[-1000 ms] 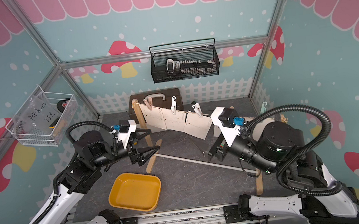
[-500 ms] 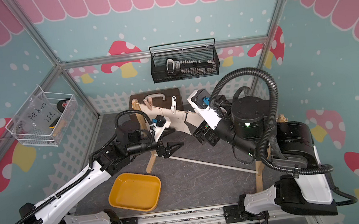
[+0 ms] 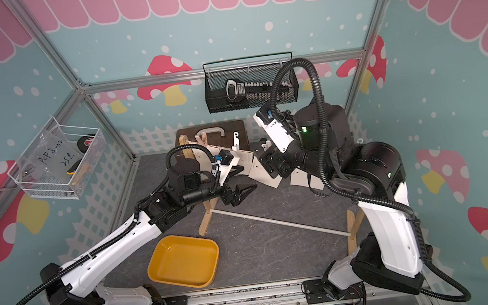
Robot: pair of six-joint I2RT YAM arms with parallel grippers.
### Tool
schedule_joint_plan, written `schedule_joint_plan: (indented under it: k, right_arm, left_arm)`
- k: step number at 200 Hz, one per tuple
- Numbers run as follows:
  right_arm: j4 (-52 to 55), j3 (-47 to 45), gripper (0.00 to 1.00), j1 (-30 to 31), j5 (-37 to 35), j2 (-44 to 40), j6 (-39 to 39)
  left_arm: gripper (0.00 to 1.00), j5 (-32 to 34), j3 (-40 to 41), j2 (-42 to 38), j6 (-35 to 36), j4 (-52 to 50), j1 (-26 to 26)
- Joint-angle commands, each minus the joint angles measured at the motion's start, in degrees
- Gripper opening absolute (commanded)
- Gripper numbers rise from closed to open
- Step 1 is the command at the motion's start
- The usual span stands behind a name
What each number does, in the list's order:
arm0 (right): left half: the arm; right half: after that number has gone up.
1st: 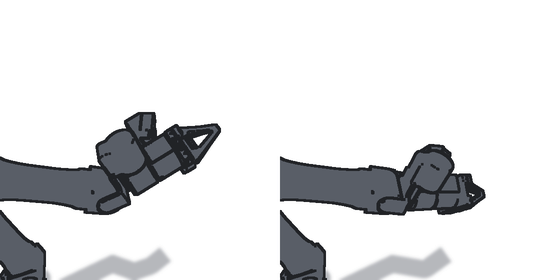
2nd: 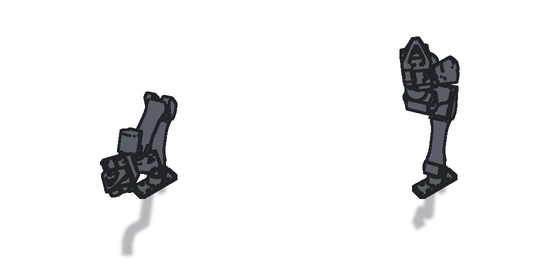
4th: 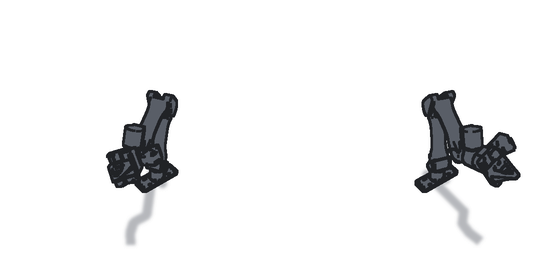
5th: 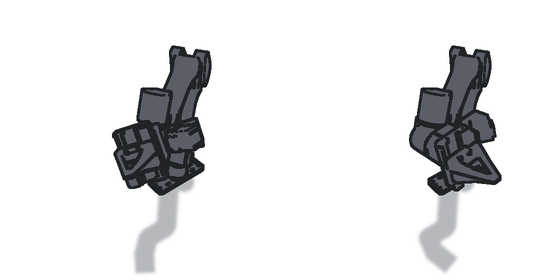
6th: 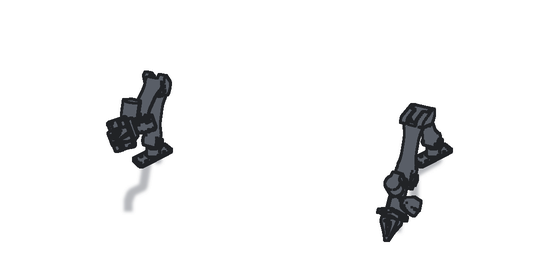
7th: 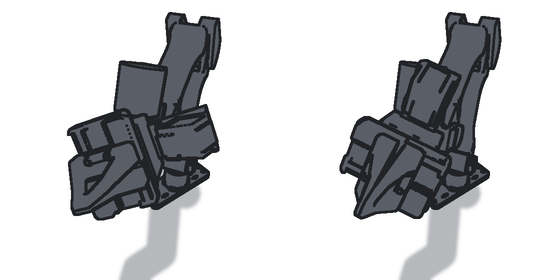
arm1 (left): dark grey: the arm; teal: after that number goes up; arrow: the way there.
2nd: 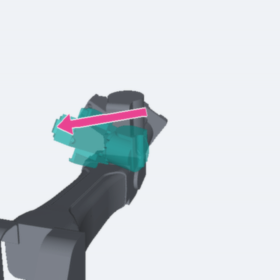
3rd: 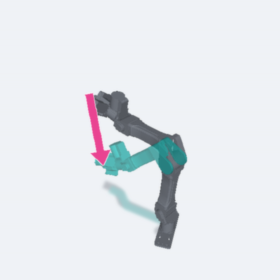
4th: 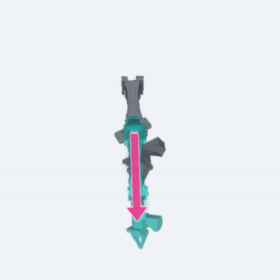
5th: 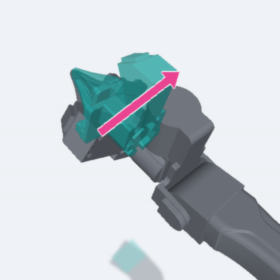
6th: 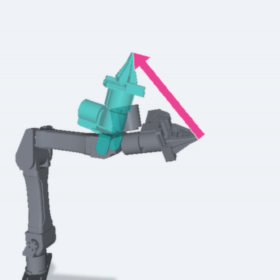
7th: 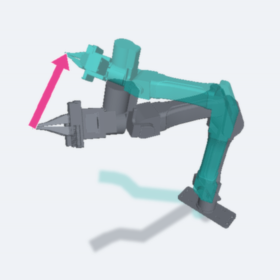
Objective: Remove the postcards from the strings
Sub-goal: Pinch the postcard on the clothesline.
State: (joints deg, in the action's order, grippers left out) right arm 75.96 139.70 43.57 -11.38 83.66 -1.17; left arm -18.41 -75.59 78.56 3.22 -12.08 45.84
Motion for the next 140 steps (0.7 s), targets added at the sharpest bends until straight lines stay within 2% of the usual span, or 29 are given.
schedule_joint_plan:
  k: [1, 66, 109, 140]
  right_arm:
    - [2.15, 1.37, 0.85, -2.32, 6.05, 0.39, 0.14]
    - [2.08, -0.3, 0.86, -7.41, 10.28, -0.3, 0.27]
    - [1.82, -0.37, 0.87, -8.39, 12.02, 0.1, 0.09]
    - [1.82, -0.47, 0.87, -8.63, 12.98, 0.71, -0.09]
  left_arm:
    - [0.85, 2.24, -1.79, 0.65, 1.11, 2.21, 0.21]
    - [0.84, 6.48, -2.19, 1.71, 2.98, 2.74, 0.21]
    - [0.84, -1.6, -3.87, 3.3, 4.38, 0.71, 0.21]
    - [0.81, -4.23, -5.74, 5.4, 4.79, -1.97, 0.21]
